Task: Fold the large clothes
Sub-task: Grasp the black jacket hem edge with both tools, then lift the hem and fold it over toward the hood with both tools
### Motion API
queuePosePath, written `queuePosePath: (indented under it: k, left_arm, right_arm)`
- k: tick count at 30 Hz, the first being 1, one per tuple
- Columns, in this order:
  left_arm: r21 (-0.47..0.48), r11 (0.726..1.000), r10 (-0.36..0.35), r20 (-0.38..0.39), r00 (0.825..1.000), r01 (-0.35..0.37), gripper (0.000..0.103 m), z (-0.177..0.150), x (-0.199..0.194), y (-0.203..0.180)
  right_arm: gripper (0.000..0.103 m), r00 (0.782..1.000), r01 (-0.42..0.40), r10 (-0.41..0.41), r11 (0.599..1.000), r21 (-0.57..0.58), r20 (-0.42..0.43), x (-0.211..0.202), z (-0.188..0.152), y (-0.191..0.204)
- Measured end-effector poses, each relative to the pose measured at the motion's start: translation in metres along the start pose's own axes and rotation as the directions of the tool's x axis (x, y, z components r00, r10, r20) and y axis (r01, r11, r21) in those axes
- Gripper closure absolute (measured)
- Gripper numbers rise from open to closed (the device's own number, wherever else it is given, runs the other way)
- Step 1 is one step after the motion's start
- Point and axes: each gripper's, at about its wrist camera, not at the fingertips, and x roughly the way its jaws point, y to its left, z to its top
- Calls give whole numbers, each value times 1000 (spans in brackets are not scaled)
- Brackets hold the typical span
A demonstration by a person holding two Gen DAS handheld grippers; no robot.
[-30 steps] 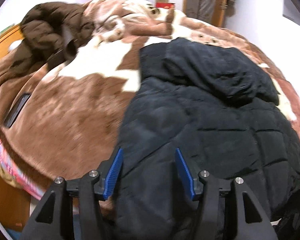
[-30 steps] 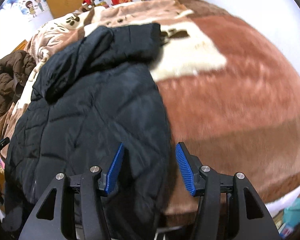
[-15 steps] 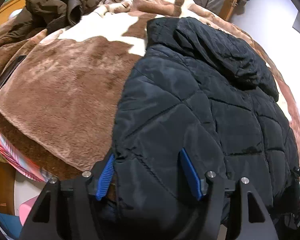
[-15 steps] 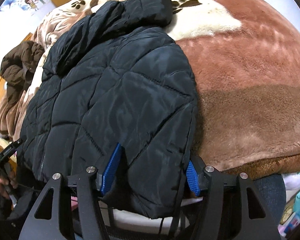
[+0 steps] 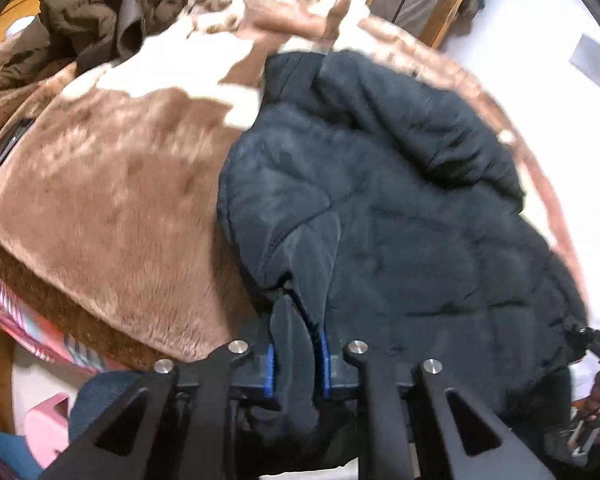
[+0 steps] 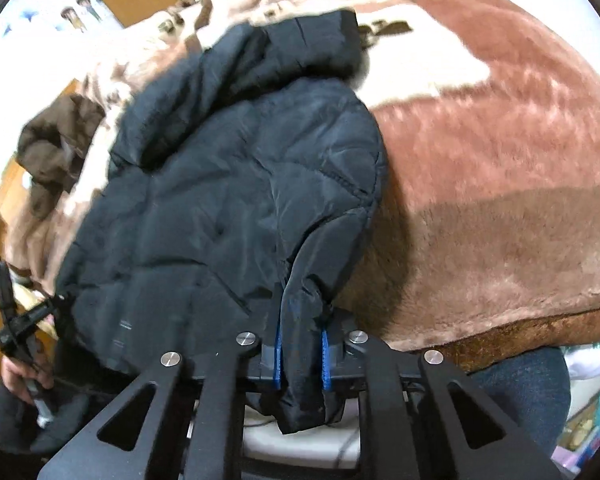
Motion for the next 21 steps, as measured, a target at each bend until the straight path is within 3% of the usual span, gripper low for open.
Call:
queuePosePath:
  k: [7, 14, 21]
  left_arm:
    - [9, 996, -93, 157, 983, 92, 88, 23, -70, -4]
    - [-29, 984, -167, 197, 966, 176, 88, 11, -109, 7]
    - [-50, 977, -193, 232, 953, 209, 87, 42, -107, 2]
  right_arm:
    - [91, 991, -76, 79, 997, -34, 106, -61, 4, 12]
    - [91, 979, -140, 140, 990, -8, 145, -101, -20, 12]
    - [91, 957, -194, 187, 981, 10, 223, -102, 24, 16]
